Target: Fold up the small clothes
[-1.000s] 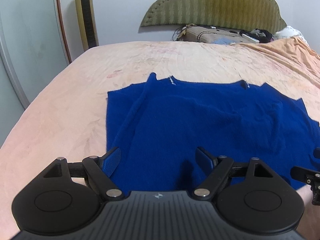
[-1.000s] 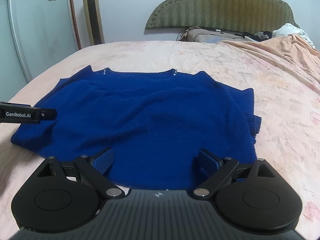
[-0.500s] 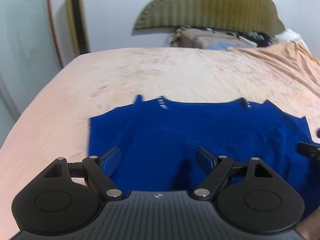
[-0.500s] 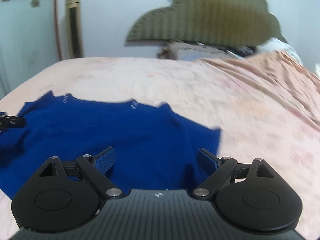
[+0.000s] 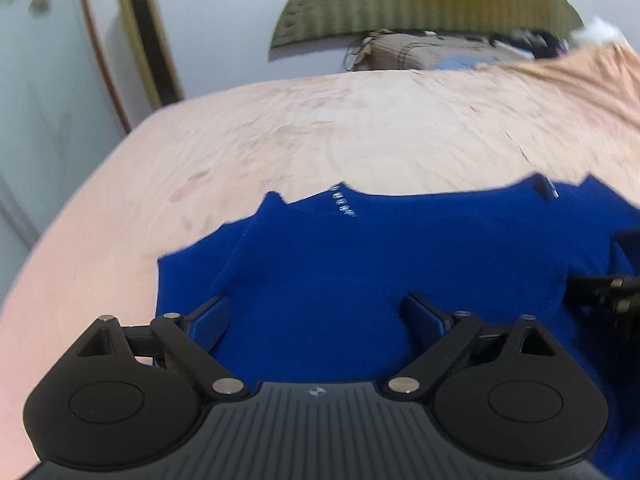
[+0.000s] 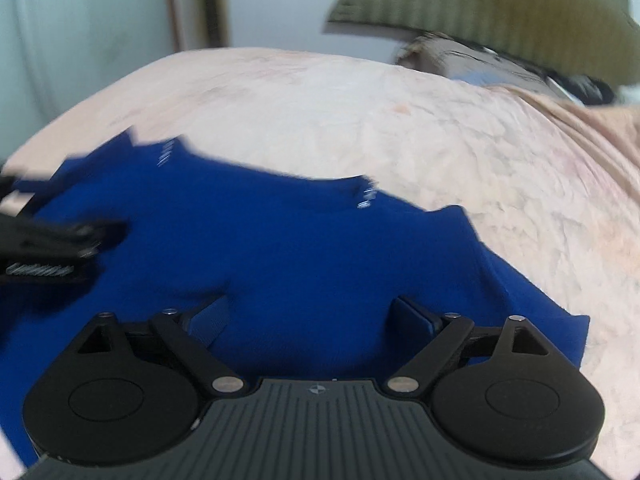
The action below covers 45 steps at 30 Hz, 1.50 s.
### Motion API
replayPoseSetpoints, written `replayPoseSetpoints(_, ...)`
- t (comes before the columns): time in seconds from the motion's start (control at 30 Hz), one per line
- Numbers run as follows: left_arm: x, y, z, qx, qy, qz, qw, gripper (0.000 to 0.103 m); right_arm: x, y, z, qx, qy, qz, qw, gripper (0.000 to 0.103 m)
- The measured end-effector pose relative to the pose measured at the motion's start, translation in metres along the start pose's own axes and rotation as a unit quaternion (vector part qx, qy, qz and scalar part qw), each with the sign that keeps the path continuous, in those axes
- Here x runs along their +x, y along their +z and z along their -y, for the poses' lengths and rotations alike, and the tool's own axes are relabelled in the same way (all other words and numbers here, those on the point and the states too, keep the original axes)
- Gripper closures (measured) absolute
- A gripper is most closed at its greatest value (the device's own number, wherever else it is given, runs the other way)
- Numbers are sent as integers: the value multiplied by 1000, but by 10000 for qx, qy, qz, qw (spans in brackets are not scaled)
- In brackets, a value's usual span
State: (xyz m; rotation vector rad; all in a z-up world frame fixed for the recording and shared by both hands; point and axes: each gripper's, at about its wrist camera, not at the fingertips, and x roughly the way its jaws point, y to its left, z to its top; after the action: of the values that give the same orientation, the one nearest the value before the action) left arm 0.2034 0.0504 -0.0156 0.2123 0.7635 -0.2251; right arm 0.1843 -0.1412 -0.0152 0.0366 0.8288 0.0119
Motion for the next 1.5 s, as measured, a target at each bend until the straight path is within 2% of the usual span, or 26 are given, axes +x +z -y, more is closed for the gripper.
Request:
replayPoseSetpoints(0.17, -7, -1, -11, -134, -31, 103, 9999, 9, -10, -3, 21, 592, -164, 355, 9975, 14)
replayPoseSetpoints(0.2, -7, -1, -10, -129, -25, 107, 9999, 9, -8, -4, 26, 615, -275, 367, 9971, 11)
replayPoseSetpoints(0.27, -5, -1, -8, -118, -3, 49, 9999, 9, 2, -7, 32, 564, -497, 182, 9970, 12)
replayPoseSetpoints(0.57, -14, -5, -3, -153, 23, 61, 9999, 9, -46, -27, 15, 556, -366, 638, 9957, 7)
replayPoseSetpoints(0.73, -21, -9, -1, -190, 8, 91, 9998, 9, -62, -45, 2, 441, -393, 597, 9965, 6)
replayPoseSetpoints(0.9, -31, -14, 1, -231, -44, 118, 9997, 9, -54, -59, -7, 250, -617, 430, 9969, 3)
replayPoseSetpoints(1.17, -54, -25, 6, -149, -118, 231, 9996, 9, -72, -68, -9, 413, -676, 612, 9950, 3)
replayPoseSetpoints(1.5, -62, -43, 17, -99, -231, 135, 9996, 9, -69, -90, -11, 408, -882, 449, 9943, 0)
